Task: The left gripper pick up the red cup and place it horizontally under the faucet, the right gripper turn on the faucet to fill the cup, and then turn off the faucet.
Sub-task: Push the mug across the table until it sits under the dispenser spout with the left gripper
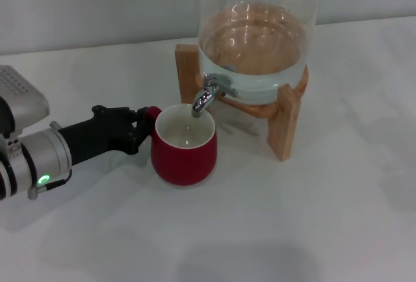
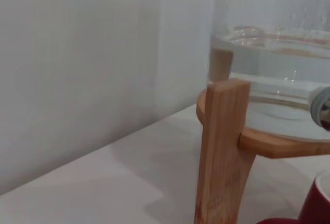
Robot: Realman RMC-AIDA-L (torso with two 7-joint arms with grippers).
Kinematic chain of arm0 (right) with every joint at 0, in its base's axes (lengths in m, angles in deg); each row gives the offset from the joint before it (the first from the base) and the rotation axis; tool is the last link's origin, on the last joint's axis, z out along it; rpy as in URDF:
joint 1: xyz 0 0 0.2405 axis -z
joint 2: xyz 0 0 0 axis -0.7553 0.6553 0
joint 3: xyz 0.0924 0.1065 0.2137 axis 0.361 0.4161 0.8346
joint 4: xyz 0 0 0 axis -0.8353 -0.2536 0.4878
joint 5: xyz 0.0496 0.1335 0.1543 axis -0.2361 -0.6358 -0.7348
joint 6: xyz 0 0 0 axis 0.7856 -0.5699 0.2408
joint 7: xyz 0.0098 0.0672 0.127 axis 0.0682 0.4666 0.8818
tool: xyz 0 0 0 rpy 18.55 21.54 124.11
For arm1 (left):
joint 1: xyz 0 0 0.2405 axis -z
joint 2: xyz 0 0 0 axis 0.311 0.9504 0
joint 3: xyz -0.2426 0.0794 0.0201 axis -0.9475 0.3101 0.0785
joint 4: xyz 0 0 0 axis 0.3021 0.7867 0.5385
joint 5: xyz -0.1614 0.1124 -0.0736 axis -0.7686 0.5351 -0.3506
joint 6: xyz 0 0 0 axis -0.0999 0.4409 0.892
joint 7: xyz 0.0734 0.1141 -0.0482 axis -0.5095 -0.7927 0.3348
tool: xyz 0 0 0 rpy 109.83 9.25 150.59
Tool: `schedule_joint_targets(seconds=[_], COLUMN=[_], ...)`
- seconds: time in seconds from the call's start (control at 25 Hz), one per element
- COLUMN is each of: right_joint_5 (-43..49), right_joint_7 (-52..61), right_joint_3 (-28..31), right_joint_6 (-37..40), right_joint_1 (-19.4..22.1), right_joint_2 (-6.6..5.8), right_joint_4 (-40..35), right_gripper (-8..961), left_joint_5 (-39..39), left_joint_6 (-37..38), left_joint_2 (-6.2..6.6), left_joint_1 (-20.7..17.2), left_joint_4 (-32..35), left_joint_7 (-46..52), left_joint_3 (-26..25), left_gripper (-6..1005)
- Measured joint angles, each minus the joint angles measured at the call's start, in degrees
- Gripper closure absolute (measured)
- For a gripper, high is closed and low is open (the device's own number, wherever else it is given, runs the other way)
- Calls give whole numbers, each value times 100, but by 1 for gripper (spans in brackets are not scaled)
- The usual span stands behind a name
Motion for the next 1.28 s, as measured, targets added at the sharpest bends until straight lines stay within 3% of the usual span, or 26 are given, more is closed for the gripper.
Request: schedule_joint_targets(seconds=[0.64,1.28], right_joint_5=[0,0], right_joint_7=[-8,-14], right_joint_3=[30,13], right_joint_6=[0,-2], right_joint_1=[-3,-7], right_joint_2=[-1,-1], right_joint_4=[0,0], right_gripper=[231,231], left_joint_5=[95,41], left_joint_6=[538,728], left_joint_2=[-1,-36], left_joint_1=[237,312], left_joint_4=[-37,-28], left_joint_7=[446,106], left_joint_3=[523,531], left_gripper=[870,889])
